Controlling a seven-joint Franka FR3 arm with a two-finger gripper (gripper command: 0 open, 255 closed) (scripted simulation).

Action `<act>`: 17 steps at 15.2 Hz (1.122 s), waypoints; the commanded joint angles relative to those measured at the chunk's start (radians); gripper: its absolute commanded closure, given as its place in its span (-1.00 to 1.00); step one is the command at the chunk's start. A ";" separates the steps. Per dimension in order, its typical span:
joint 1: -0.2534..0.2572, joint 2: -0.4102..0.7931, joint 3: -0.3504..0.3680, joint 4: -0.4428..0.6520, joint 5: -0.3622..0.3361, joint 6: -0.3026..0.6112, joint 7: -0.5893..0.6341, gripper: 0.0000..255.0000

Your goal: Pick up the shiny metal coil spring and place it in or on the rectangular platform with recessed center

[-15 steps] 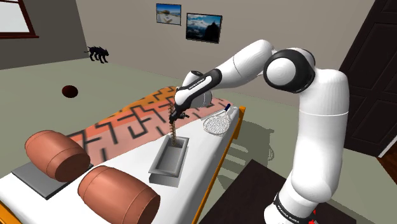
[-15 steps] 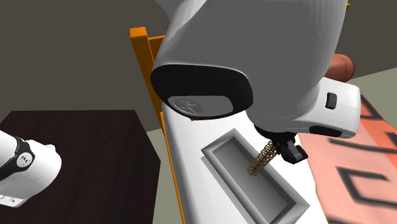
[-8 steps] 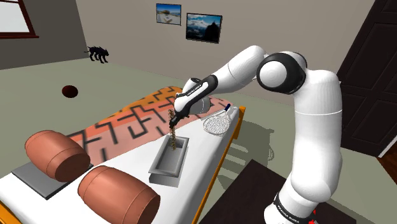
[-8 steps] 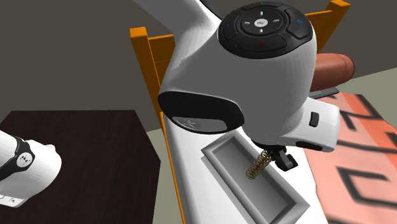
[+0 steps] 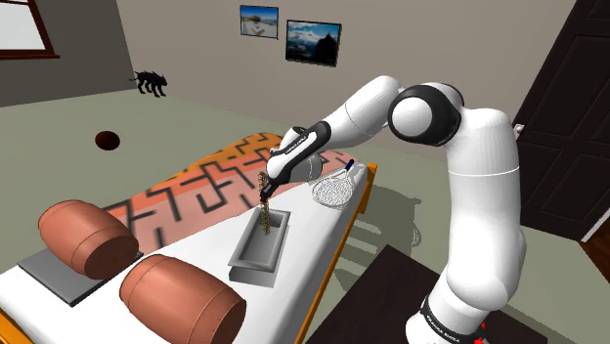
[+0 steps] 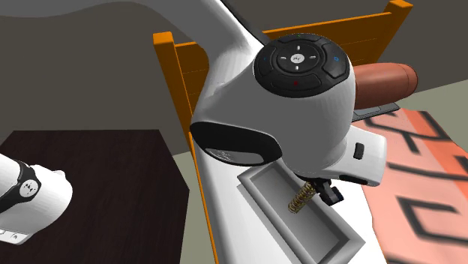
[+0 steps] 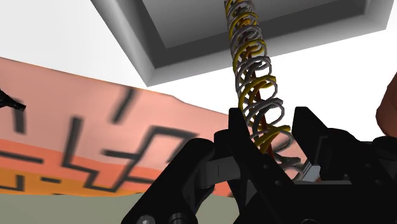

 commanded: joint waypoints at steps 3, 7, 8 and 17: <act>0.000 0.000 0.000 0.000 0.000 0.001 0.000 1.00; 0.000 0.000 0.000 0.000 0.000 0.001 0.000 -1.00; 0.000 0.000 0.000 0.000 0.000 0.001 0.000 -1.00; -0.005 -0.133 -0.010 -0.066 -0.006 -0.068 0.007 -1.00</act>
